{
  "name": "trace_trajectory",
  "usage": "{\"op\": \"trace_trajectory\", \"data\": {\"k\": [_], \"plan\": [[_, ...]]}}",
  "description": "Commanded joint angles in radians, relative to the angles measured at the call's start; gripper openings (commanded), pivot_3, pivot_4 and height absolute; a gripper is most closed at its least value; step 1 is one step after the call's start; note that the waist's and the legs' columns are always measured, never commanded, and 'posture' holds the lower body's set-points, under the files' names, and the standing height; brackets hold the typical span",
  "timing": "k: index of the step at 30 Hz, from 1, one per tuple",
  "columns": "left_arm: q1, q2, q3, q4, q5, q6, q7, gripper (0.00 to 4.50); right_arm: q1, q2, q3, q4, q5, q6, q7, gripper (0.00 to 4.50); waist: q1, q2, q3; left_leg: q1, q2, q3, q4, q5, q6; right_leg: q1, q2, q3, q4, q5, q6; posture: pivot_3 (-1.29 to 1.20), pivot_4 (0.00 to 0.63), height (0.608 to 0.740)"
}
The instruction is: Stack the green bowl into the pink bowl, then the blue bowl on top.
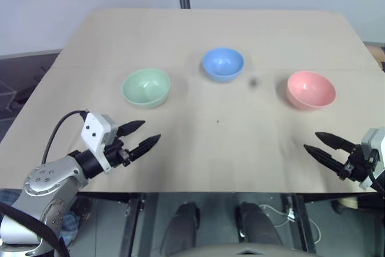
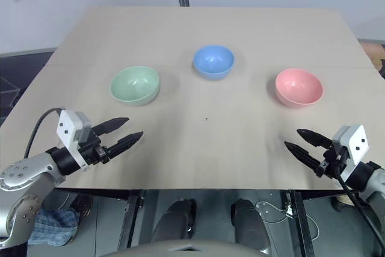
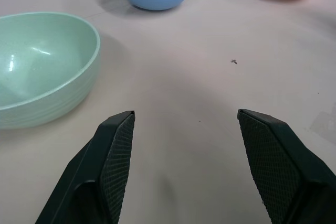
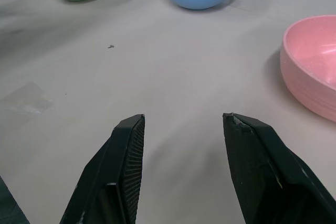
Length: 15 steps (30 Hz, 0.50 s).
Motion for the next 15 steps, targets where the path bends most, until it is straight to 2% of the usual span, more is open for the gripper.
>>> {"op": "trace_trajectory", "data": {"k": [1, 15], "plan": [[0.000, 0.010, 0.017, -0.023, -0.003, -0.021, -0.005, 3.31, 0.006, 0.003, -0.014, -0.009, 0.001, -0.036, 0.004, 2.47, 0.000, 0.000, 0.000, 0.000, 0.000, 0.000, 0.000, 0.000, 0.000, 0.000, 0.000, 0.000, 0.000, 0.000, 0.000, 0.00, 0.150, 0.740], [0.020, -0.003, 0.009, -0.041, -0.013, -0.028, -0.002, 3.31, 0.016, -0.008, -0.009, 0.018, -0.010, -0.062, 0.006, 2.47, 0.000, 0.000, 0.000, 0.000, 0.000, 0.000, 0.000, 0.000, 0.000, 0.000, 0.000, 0.000, -0.001, 0.000, 0.000, 0.00, 0.150, 0.740]]}}
